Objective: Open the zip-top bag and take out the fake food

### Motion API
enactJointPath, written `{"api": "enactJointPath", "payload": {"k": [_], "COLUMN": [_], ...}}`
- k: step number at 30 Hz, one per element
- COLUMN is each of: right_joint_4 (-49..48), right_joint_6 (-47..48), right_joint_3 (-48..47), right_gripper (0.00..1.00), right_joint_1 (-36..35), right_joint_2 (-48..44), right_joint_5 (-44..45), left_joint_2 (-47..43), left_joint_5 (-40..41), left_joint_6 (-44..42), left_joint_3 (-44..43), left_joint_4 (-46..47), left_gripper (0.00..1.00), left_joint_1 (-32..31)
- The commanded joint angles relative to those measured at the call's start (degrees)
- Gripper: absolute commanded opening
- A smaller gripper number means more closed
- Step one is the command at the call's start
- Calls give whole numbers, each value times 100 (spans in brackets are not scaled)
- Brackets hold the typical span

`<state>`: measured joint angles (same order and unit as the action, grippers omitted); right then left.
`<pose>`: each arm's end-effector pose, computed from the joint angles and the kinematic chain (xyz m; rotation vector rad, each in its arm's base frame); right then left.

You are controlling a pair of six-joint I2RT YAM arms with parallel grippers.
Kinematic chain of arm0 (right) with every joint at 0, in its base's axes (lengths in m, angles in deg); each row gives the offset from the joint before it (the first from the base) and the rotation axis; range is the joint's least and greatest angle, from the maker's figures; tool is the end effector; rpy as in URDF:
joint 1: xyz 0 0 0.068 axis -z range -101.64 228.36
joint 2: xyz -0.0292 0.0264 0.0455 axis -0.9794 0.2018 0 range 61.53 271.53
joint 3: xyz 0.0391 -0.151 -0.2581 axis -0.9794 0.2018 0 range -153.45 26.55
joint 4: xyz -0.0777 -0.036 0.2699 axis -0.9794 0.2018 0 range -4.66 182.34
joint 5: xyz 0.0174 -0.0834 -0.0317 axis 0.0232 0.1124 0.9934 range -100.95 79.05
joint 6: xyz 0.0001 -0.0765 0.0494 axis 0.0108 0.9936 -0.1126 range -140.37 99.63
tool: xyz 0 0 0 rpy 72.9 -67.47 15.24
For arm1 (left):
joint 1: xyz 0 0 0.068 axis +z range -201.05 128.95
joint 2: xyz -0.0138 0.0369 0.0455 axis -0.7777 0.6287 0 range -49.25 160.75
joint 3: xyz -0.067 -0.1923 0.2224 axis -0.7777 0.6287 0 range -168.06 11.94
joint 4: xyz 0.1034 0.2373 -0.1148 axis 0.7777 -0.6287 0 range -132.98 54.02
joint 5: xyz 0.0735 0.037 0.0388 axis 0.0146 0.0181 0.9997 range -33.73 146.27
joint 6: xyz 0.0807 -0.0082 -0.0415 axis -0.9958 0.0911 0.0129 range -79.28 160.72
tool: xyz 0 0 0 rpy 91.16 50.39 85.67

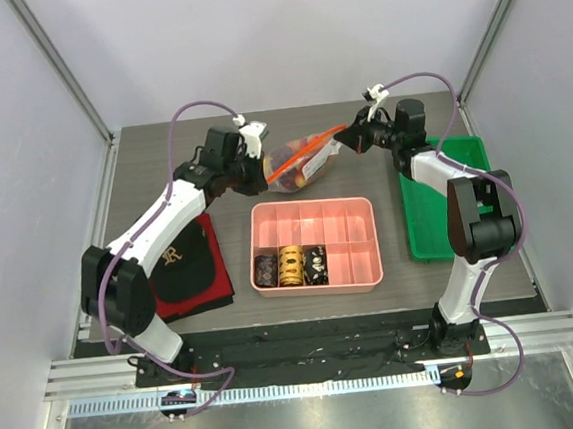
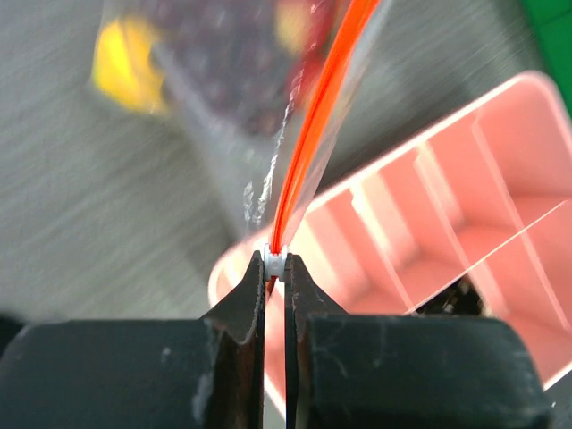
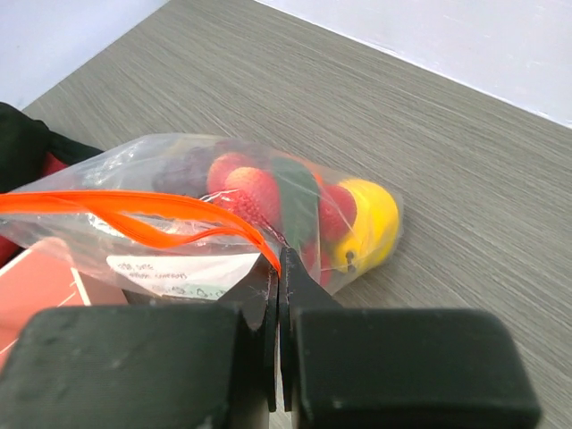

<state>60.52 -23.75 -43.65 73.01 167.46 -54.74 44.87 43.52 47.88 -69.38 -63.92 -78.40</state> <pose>0.4763 0.1014 0.2628 -0.5867 1.6718 0.7795 0.3756 -0.2146 0.3052 0.5241 2.2660 -0.5637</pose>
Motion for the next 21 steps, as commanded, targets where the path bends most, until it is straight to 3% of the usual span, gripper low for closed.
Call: {"api": "enactJointPath", "payload": {"k": [1,7,8,11,14,18,21], "right_joint_4": [-357,-418,-471,-445,-462,-436,-287], "right_joint_6": [153,215,276,311,478,505,575], "right_joint_3": [-354,-451,-443,-460,-495,-548,-601], "right_gripper": [1,1,2,1,1,1,1], "right_joint_1": [209,209,209,201,192,139,104], "right_joint_2": [50,138,138,138,156,156,130], "right_joint_5": [371,-153,-252,-665,-1121,-1492,-1518], "left_joint_2": [-509,-842,-887,-923,-486,473,956], "left_joint_5": [589,319,-344,-1394,-1721,-1809,-2064], "left_joint_6": [31,-337,-442,-453,-66,58,303], "left_joint_3": [449,644,522,214,-392,-1341,-1694], "left_joint_4": [-712,-888,-819,-268,165,272,657], "left_gripper": [0,2,19,52,52,38,38], "left_joint_1": [134,169,160,169,178,178,160]}}
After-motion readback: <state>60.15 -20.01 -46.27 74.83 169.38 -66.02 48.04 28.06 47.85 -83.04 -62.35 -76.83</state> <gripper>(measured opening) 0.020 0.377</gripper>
